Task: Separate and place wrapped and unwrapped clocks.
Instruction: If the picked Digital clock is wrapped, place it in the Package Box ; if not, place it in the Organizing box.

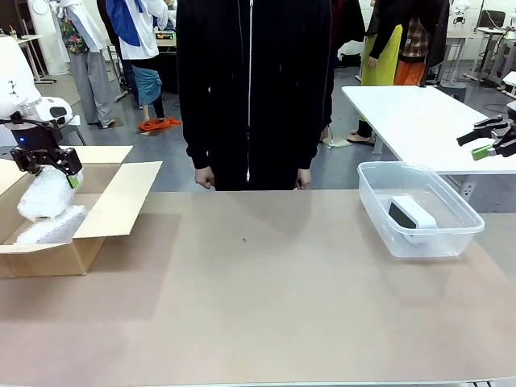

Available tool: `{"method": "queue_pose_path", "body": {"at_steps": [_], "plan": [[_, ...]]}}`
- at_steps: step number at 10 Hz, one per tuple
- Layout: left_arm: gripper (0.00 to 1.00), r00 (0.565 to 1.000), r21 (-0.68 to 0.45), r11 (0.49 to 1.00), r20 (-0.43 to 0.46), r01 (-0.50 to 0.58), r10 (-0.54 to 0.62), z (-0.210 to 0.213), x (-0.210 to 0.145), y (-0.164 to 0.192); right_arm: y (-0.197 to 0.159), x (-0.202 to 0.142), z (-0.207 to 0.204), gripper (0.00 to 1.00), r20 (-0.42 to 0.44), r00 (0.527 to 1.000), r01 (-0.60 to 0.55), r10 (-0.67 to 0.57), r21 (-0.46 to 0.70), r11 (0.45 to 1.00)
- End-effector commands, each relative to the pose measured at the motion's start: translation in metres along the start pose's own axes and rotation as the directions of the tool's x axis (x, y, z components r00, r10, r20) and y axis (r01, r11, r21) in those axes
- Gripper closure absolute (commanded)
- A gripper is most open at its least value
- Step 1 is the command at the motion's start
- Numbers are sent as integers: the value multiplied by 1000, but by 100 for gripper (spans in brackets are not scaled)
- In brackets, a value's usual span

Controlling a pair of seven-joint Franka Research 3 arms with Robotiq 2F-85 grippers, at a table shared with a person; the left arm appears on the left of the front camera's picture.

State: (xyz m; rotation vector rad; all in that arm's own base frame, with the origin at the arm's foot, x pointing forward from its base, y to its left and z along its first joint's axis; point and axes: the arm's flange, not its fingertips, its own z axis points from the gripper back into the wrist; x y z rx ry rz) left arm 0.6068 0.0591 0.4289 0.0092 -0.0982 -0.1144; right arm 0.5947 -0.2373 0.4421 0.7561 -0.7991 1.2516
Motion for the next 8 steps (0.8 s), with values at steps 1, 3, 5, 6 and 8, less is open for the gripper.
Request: {"method": "queue_pose_path", "body": {"at_steps": [1,3,5,6,8], "plan": [[17,1000,-27,1000,16,-3,4,-6,5,5,0,0,-2,0,9,1000,-2,2,2,1000],[17,1000,-24,1000,6,-17,17,-12,7,8,0,0,-2,0,9,1000,-2,2,2,1000],[0,1000,-19,1000,-20,-19,19,-9,6,8,0,0,-2,0,9,1000,-2,2,2,1000],[0,1000,-14,1000,-21,-20,19,-8,6,9,0,0,-2,0,9,1000,-2,2,2,1000],[0,1000,-18,1000,-22,-15,14,-8,5,10,0,0,-2,0,9,1000,-2,2,2,1000]]}}
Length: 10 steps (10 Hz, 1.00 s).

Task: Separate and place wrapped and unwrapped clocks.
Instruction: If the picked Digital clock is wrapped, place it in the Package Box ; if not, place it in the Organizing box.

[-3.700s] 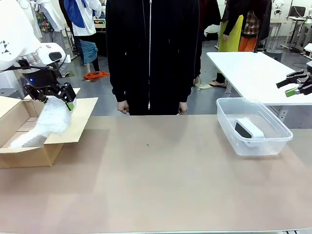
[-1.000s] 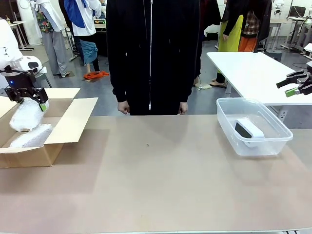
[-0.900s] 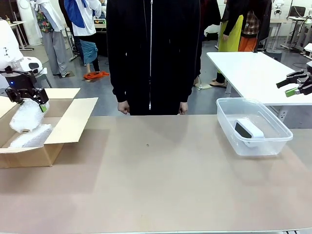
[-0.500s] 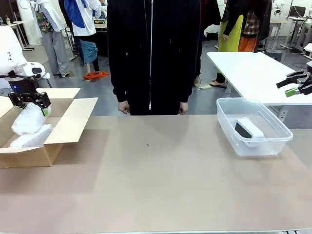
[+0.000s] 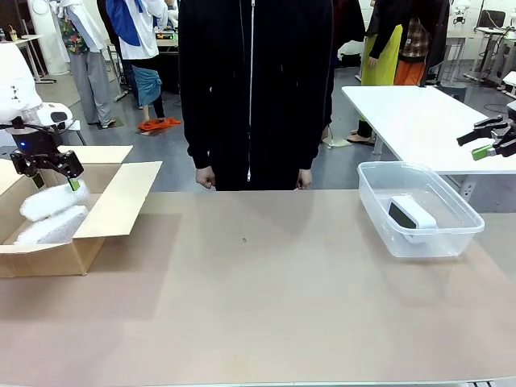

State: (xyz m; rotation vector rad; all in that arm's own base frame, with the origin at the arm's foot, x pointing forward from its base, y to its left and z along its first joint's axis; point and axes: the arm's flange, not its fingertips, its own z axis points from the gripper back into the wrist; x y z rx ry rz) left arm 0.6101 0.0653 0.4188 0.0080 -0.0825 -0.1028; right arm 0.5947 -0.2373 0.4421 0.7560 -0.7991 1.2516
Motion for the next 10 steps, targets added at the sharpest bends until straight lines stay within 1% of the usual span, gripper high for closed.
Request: {"method": "queue_pose_path", "body": {"at_steps": [1,4,6,8,10], "plan": [[0,1000,-17,1000,-5,-1,1,2,4,4,0,0,-2,0,9,1000,-2,2,2,1000],[0,1000,-19,1000,-1,5,-5,6,2,4,0,0,-2,0,9,1000,-2,2,2,1000],[0,1000,-20,1000,14,19,-19,21,-6,-4,0,0,-2,0,9,1000,-2,2,2,1000],[0,999,-16,1000,48,20,-19,38,-14,-10,0,0,-2,0,9,1000,-2,2,2,1000],[0,994,-5,1000,107,20,-19,59,-27,-15,0,0,-2,0,9,1000,-2,2,2,1000]]}}
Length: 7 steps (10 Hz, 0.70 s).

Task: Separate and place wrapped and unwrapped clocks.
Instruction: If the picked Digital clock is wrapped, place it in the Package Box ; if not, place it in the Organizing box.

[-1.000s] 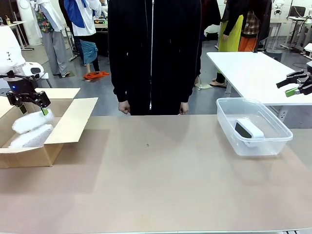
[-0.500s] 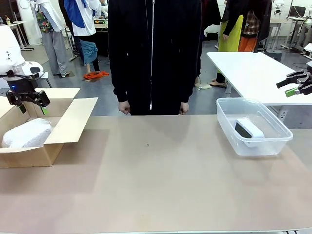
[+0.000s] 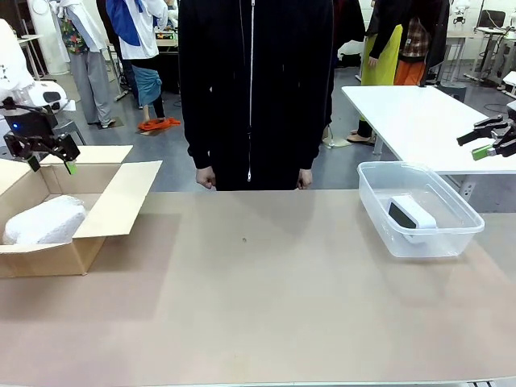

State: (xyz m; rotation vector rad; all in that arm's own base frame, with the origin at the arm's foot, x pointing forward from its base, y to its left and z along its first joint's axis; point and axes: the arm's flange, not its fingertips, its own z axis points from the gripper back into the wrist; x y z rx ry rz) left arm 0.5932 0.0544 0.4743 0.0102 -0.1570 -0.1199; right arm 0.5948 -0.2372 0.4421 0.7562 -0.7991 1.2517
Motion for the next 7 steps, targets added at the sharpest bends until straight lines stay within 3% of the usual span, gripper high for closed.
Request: {"method": "queue_pose_path", "body": {"at_steps": [1,5,7], "plan": [[0,997,-5,1000,71,10,-10,14,-24,-7,0,0,-2,0,9,1000,-2,2,2,1000],[0,975,-22,1000,220,-7,12,55,-55,-12,0,0,-2,0,9,1000,-2,2,2,1000],[0,970,-21,1000,244,-3,8,61,-60,-13,0,0,-2,0,9,1000,-2,2,2,1000]]}}
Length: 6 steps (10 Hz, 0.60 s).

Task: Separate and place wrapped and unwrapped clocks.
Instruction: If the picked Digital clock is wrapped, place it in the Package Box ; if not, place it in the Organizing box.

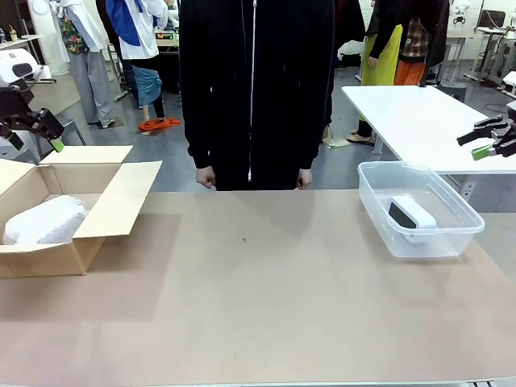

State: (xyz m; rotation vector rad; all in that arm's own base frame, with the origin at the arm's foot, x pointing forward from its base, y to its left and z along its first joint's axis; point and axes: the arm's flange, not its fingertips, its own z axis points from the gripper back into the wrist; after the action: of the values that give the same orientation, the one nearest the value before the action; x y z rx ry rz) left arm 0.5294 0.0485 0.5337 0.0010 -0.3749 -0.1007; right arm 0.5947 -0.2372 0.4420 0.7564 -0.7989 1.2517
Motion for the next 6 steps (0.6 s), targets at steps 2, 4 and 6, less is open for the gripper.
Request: {"method": "queue_pose_path", "body": {"at_steps": [2,4,6], "plan": [[0,999,-26,1000,31,17,-16,-5,-8,-1,0,0,-2,0,9,1000,-2,2,1,1000],[0,999,-27,999,35,21,-20,-4,-9,-1,0,0,-2,0,9,1000,-2,2,1,1000],[0,999,-13,1000,33,14,-14,-3,-8,-1,0,0,-2,0,9,1000,-2,2,1,1000]]}}
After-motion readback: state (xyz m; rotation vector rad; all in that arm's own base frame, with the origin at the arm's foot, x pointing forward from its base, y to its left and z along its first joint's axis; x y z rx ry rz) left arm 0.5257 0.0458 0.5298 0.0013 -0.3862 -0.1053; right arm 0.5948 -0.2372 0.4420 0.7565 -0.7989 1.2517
